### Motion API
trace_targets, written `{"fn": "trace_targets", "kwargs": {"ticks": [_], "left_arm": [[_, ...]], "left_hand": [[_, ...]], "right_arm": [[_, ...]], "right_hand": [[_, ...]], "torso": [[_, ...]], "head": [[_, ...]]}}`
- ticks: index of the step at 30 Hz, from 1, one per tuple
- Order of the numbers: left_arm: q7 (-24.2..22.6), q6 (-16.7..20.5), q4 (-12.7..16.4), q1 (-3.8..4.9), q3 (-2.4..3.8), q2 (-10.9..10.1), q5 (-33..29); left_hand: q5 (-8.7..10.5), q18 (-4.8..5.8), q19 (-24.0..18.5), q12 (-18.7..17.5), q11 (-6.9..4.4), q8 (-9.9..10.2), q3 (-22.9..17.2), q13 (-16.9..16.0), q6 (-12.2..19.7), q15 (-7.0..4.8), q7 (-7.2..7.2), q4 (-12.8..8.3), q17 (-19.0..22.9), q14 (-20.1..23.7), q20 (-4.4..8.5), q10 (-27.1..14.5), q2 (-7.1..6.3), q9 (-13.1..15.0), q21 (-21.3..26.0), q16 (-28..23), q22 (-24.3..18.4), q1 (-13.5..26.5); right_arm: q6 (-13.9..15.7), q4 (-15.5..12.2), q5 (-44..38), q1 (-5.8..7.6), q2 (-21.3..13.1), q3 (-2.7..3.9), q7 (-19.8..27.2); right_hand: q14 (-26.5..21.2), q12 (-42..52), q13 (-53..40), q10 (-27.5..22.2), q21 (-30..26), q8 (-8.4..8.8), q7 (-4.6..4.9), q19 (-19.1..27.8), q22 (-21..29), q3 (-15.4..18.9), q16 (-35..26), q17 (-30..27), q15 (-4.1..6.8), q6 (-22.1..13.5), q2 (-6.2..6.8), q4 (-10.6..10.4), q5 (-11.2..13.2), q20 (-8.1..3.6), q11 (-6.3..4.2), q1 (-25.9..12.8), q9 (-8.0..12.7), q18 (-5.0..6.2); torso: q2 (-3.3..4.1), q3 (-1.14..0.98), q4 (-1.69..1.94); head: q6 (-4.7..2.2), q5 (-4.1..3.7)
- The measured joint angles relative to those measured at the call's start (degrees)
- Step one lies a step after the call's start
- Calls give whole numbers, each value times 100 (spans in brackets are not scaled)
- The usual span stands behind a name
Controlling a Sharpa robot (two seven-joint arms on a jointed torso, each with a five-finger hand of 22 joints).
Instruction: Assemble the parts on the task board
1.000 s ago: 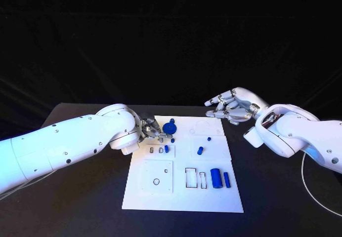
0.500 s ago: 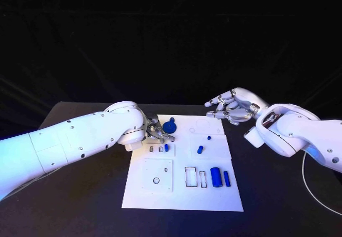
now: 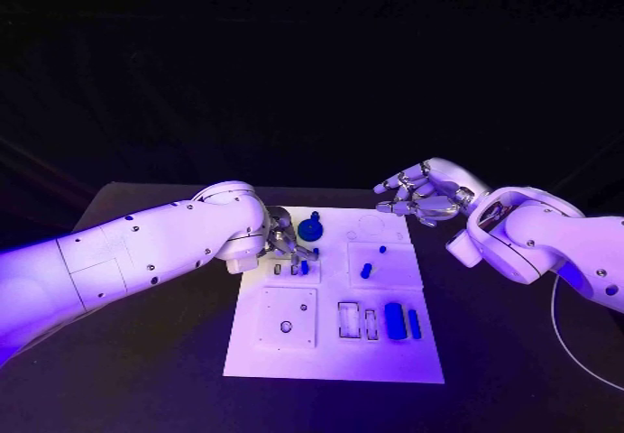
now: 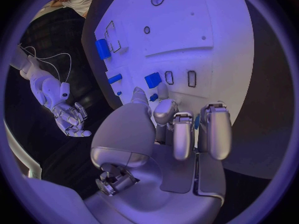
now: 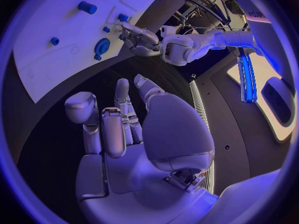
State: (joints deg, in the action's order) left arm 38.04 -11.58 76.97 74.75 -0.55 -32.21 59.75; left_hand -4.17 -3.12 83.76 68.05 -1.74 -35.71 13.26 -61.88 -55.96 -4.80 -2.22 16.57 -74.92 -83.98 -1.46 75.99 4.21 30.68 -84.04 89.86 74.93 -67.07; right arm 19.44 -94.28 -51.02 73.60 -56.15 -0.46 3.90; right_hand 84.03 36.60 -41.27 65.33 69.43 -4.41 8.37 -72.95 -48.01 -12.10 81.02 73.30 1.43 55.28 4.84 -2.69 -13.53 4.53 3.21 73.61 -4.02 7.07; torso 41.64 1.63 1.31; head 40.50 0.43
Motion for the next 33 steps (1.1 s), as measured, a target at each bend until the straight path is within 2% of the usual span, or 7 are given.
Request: {"fn": "trace_targets", "kwargs": {"ticks": [6, 22, 25, 33], "left_arm": [[13, -102, -35, 0, -15, 51, 4], [26, -141, -69, -9, -38, 133, 7], [27, -141, -68, -9, -39, 136, 7], [28, -155, -65, -9, -39, 140, 8]], "left_hand": [[0, 0, 0, 9, -11, -35, 0, -22, 8, 0, 8, 0, 0, 0, 0, 29, 2, 47, 0, 0, 0, -2], [-74, 0, 1, 85, -31, -113, 16, -102, 38, 0, 38, -16, 1, 0, 2, 49, 132, 216, -20, 0, -1, -132], [-108, 0, 20, 85, -31, -125, -17, -114, 50, 0, 50, -48, 1, 0, 21, 49, 204, 277, -29, 0, -1, -241], [-135, -1, 20, 85, -51, -147, -224, -135, 123, -42, 82, -255, 1, -1, 21, 69, 235, 430, -50, 0, -2, -693]], "right_arm": [[-12, 15, -5, 0, 13, -3, -10], [-56, 32, -13, -1, 14, -7, -14], [-65, 35, -14, -2, 18, -8, -15], [-84, 46, -15, -3, 32, -11, -17]], "right_hand": [[0, 0, 1, 0, 0, 0, 0, 0, 0, 0, 0, 0, 0, 0, 0, 0, 0, 0, 0, 0, 0, 0], [0, 0, 32, 0, -50, 0, -18, 43, 80, 17, -31, -45, 0, 17, 0, -17, -59, -1, 0, 0, 1, 0], [0, 0, 32, 0, -50, 0, -18, 43, 96, 16, -31, -45, 0, 17, 0, -16, -58, -1, 0, 0, 1, 0], [0, 0, 42, 0, -72, 0, -18, 42, 111, 16, -54, -64, 0, 17, 0, -16, -81, -1, 0, 0, 2, 1]], "torso": [[3, 1, 0], [5, -7, -3], [6, -7, 0], [7, -6, 2]], "head": [[10, 0], [43, -5], [49, -5], [65, -8]]}}
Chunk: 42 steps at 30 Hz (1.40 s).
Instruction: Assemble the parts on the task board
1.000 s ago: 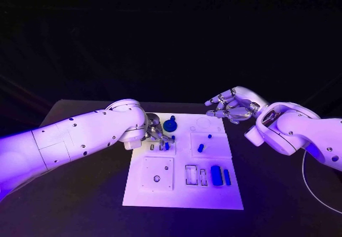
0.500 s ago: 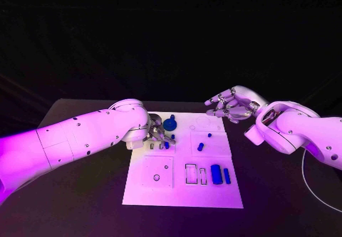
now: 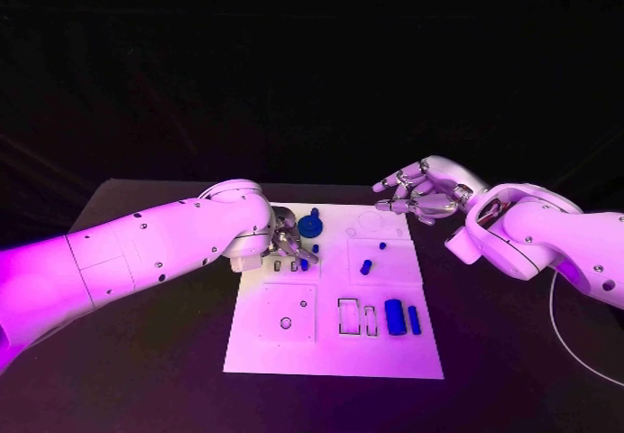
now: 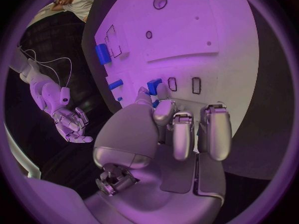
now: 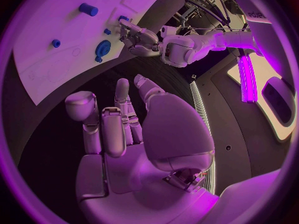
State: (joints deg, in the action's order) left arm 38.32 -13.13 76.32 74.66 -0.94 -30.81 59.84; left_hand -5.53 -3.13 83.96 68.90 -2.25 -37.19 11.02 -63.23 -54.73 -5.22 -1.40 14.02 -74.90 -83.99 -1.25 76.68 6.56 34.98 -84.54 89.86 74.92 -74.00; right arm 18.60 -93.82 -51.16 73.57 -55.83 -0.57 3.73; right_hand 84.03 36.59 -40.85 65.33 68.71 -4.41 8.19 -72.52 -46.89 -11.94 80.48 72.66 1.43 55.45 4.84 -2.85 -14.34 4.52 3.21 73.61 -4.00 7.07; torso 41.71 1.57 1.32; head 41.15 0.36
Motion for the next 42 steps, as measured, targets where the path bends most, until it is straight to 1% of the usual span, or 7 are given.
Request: {"fn": "trace_targets", "kwargs": {"ticks": [6, 10, 12, 13, 17, 19, 42], "left_arm": [[-9, -5, 22, 21, 21, -2, -1], [-14, -5, 25, 22, 21, -12, -6], [-15, -4, 30, 19, 13, -23, -8], [-15, -4, 34, 13, 9, -32, -10], [-13, 7, 82, 3, 4, -103, -27], [-11, 18, 121, 1, 2, -166, -41], [-7, 302, 329, -36, -2, -407, 101]], "left_hand": [[-375, -1, 8, -33, -42, 110, -615, 21, 185, -61, 16, -467, 0, 1, 54, -44, 7, 19, 0, 0, 0, -672], [-708, -1, 8, -135, -40, 196, -888, 109, 225, -61, -2, -215, -3, 1, 54, -64, -166, 26, 0, 0, 0, -855], [-751, 0, 7, -198, 0, 263, -1515, 157, 222, -44, -4, 405, -4, -6, 30, -39, -479, 101, 0, 0, 0, -883], [-777, -1, 7, -223, 0, 264, -1800, 159, 212, -44, -14, 478, -5, -6, 30, -39, -646, 139, 0, 0, 0, -848], [-794, -1, 7, -221, 20, 259, -2816, 95, 200, -40, -26, 457, -5, 1, 30, -20, -1183, 349, 0, 0, -1, -447], [-794, 0, 7, -221, 20, 239, -3099, 102, 200, -40, -26, 385, -4, 1, 30, -20, -1305, 397, 0, 0, -1, -325], [-792, 0, 7, -221, 21, 213, -3539, 101, 192, -40, -40, 210, -3, 1, 30, -20, -1457, 546, 22, 0, -1, -28]], "right_arm": [[-15, 10, -1, 0, 7, -3, -3], [-25, 24, -1, -1, 17, -5, -6], [-29, 25, -2, -1, 23, -5, -7], [-31, 27, -2, -1, 25, -5, -7], [-36, 37, -2, -1, 34, -6, -9], [-38, 39, -2, -2, 36, -7, -9], [-57, 85, -1, -9, 61, -11, -4]], "right_hand": [[0, -22, 9, 0, 0, 0, 0, 0, 3, 0, 0, -3, 0, 0, 0, 0, -30, 0, 0, 0, 0, 0], [0, -22, 16, 0, 0, 0, 0, 0, 13, 16, 0, -8, 0, 0, 0, -16, -30, 0, 0, 0, 0, -1], [0, -22, 16, 0, 0, 0, 0, 0, 13, 16, 0, -8, 0, 0, 0, -16, -30, 0, 0, 0, 1, 0], [0, -22, 16, 0, 0, 0, 0, 0, 13, 16, 0, -8, 0, 0, 0, -16, -30, 0, 0, 0, 0, 0], [0, -22, 16, 0, 0, 0, 0, 0, 22, 16, 0, -15, 0, 0, 0, -16, -64, 0, 0, 0, 1, 0], [0, -22, 16, 0, 0, 0, 0, 0, 22, 16, 0, -15, 0, 0, 0, -16, -64, 0, 0, 0, 1, 0], [0, -22, 21, 0, -22, 0, 0, 20, 29, 16, -22, -23, 0, 0, 0, -16, -64, -20, 0, 0, 1, 0]], "torso": [[0, 1, 0], [1, 1, 1], [1, 1, 1], [2, 0, 1], [3, -1, 1], [3, -4, 2], [4, -5, 15]], "head": [[13, -3], [16, -9], [17, -10], [19, -10], [21, -14], [21, -16], [54, 28]]}}
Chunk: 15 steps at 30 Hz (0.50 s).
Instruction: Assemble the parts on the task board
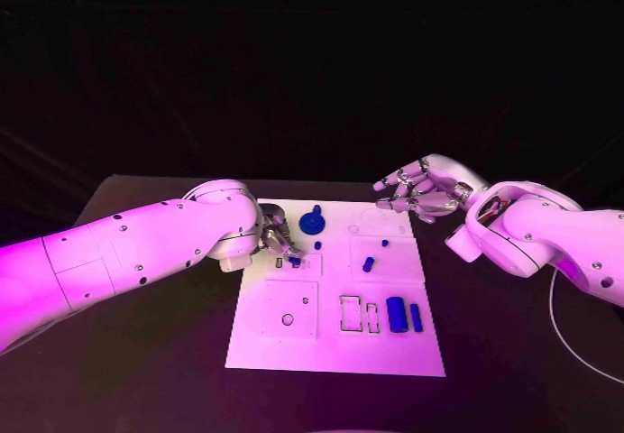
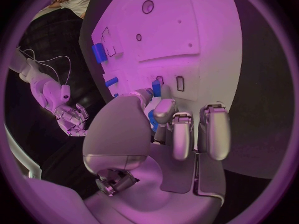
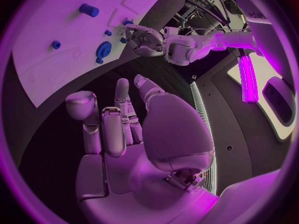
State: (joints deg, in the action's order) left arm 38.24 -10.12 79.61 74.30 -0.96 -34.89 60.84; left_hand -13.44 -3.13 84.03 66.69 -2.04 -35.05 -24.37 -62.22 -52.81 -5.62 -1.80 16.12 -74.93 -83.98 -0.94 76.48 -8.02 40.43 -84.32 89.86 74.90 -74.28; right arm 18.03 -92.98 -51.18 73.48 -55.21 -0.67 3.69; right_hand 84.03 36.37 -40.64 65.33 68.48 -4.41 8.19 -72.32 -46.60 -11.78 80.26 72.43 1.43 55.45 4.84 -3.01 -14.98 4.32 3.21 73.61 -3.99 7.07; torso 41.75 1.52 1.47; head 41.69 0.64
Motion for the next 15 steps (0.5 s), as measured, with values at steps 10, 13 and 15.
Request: {"fn": "trace_targets", "kwargs": {"ticks": [10, 13, 15], "left_arm": [[-7, 57, 0, -35, 4, 43, 314], [-9, 39, 7, -37, 5, 43, 398], [-9, 15, 13, -37, 8, 41, 437]], "left_hand": [[7, 0, 0, 0, -20, 2, -80, -13, -1, 0, -16, -33, 1, 0, 0, 21, 0, 13, 0, 0, 0, 48], [7, 0, 0, 0, -21, 3, -106, -13, -1, 0, -16, -59, 1, 0, 0, 21, -36, 18, 0, 0, 1, 84], [17, 0, 0, 0, -21, 3, -128, -5, -1, 0, -17, -80, 1, 0, 0, 21, -41, 19, 0, 0, 3, 88]], "right_arm": [[-26, 10, 49, -2, 3, -1, 1], [-36, 12, 61, -2, 4, -1, 1], [-41, 14, 67, -2, 5, -1, 2]], "right_hand": [[0, 0, 7, 0, 0, 0, 0, 0, 12, 16, 0, 0, 0, 0, 0, -16, 0, 0, 0, 0, 0, 0], [0, 0, 7, 0, 0, 0, 0, 0, 12, 16, 0, 1, 0, 0, 0, -16, 0, 0, 0, 0, 0, 0], [0, 0, 7, 0, 0, 0, 0, 0, 12, 16, 0, 0, 0, 0, 0, -16, 0, 0, 0, 0, 1, 0]], "torso": [[2, 0, -7], [2, 0, -7], [3, 0, -8]], "head": [[21, 24], [30, 33], [35, 36]]}}
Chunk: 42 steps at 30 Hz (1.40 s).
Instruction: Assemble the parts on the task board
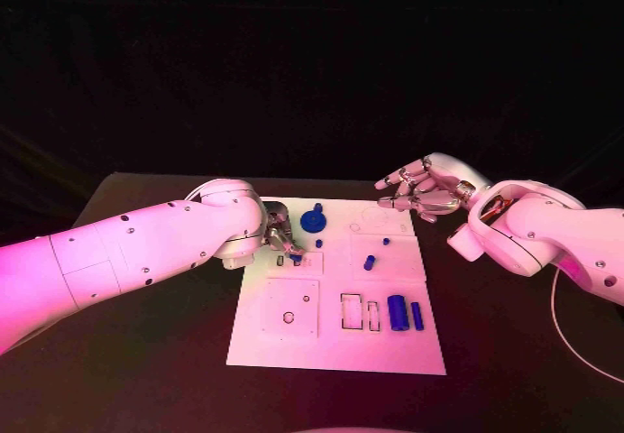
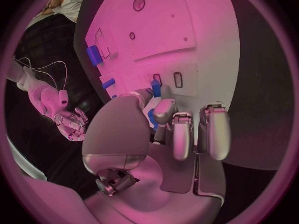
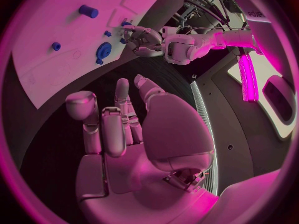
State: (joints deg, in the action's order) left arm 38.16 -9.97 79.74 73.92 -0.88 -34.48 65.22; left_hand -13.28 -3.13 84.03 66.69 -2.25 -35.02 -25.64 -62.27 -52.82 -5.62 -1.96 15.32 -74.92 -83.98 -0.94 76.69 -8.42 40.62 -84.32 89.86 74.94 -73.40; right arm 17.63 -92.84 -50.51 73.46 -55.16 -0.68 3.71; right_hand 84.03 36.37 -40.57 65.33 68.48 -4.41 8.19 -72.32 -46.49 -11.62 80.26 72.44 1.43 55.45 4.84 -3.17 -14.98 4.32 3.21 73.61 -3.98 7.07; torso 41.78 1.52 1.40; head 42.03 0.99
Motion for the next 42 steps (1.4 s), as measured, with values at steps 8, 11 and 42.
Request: {"fn": "trace_targets", "kwargs": {"ticks": [8, 11, 42], "left_arm": [[-1, -200, 45, 3, 8, -20, 104], [-3, -275, 53, -2, 4, -30, 125], [-6, -357, -110, -3, 5, 52, 8]], "left_hand": [[1, 0, 0, 0, 0, 2, -8, 7, 10, 0, -10, -8, 0, 0, 0, 0, -11, 9, 0, 0, 1, 11], [5, 1, 0, 0, 0, 1, -35, 6, 10, 0, -11, -35, 1, 0, 0, 0, -19, 10, 0, 0, 1, 19], [45, 0, 0, 160, -61, -94, -709, -169, -88, 0, 3, -634, 2, 0, 0, 145, 47, 157, 0, 0, -1, 972]], "right_arm": [[-27, 12, 19, -1, 8, -1, 4], [-36, 14, 23, -2, 10, -1, 6], [-49, 17, 34, -4, 23, -2, 13]], "right_hand": [[0, 0, 0, 0, 0, 0, 0, 0, 0, 0, 0, 0, 0, 0, 0, 0, 0, 0, 0, 0, 0, 0], [0, 0, 0, 0, 0, 0, 0, 0, 0, 0, 0, 0, 0, 0, 0, 0, 0, 0, 0, 0, 0, 0], [0, 0, 21, 0, -22, 0, 0, 0, 21, 32, 0, -17, 0, 0, -32, -32, -112, 0, 0, -32, 1, 0]], "torso": [[0, 0, -4], [0, 0, -3], [2, -7, -9]], "head": [[19, 1], [25, -4], [48, -4]]}}
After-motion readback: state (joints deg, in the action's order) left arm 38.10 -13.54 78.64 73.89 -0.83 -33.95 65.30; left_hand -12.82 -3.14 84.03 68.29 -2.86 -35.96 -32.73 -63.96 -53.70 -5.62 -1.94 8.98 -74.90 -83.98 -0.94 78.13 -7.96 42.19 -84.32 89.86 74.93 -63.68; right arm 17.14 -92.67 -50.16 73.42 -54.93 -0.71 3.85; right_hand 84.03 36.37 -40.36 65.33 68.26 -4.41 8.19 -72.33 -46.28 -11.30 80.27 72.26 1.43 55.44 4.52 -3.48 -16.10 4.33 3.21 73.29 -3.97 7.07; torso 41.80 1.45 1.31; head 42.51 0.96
